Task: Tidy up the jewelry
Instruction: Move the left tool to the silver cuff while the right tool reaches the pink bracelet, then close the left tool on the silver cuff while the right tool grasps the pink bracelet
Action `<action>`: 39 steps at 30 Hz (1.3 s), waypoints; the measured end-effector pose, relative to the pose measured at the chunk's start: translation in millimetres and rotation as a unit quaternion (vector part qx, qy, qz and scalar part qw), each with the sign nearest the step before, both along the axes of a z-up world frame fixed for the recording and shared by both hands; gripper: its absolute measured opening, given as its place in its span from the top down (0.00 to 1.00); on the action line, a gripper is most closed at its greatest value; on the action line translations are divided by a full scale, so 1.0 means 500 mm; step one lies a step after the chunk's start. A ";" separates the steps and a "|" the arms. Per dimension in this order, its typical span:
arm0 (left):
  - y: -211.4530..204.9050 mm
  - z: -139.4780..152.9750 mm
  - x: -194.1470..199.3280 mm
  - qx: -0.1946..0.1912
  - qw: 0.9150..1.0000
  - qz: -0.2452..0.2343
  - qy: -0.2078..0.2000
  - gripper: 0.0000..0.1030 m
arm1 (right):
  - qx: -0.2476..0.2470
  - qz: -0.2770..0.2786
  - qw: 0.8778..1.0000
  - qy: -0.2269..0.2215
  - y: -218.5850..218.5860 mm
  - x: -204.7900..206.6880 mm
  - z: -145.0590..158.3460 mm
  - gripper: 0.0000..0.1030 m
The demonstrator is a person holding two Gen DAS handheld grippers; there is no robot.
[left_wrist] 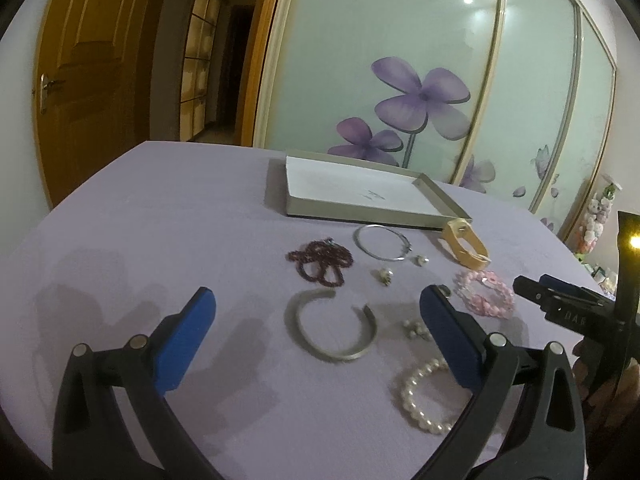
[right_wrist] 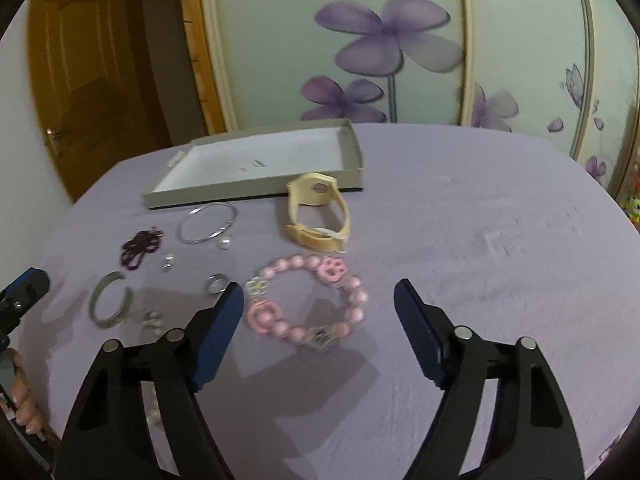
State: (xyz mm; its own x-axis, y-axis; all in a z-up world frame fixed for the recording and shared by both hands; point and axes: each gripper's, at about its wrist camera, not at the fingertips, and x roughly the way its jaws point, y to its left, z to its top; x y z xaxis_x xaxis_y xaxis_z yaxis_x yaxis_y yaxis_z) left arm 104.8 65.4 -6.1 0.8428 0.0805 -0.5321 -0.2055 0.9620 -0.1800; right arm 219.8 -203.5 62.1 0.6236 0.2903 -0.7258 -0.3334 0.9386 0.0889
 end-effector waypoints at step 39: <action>-0.040 -0.092 0.144 0.054 0.980 -0.075 0.176 0.10 | 0.001 0.010 0.997 0.073 -0.017 0.055 -0.045 0.87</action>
State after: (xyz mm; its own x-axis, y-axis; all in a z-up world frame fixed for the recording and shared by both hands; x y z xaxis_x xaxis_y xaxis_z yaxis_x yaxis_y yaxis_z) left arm 177.0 45.3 -52.1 0.6150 0.0415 -0.7874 -0.0912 0.9957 -0.0187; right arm 247.2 -212.2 39.4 0.5055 0.3032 -0.8078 -0.3349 0.9318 0.1401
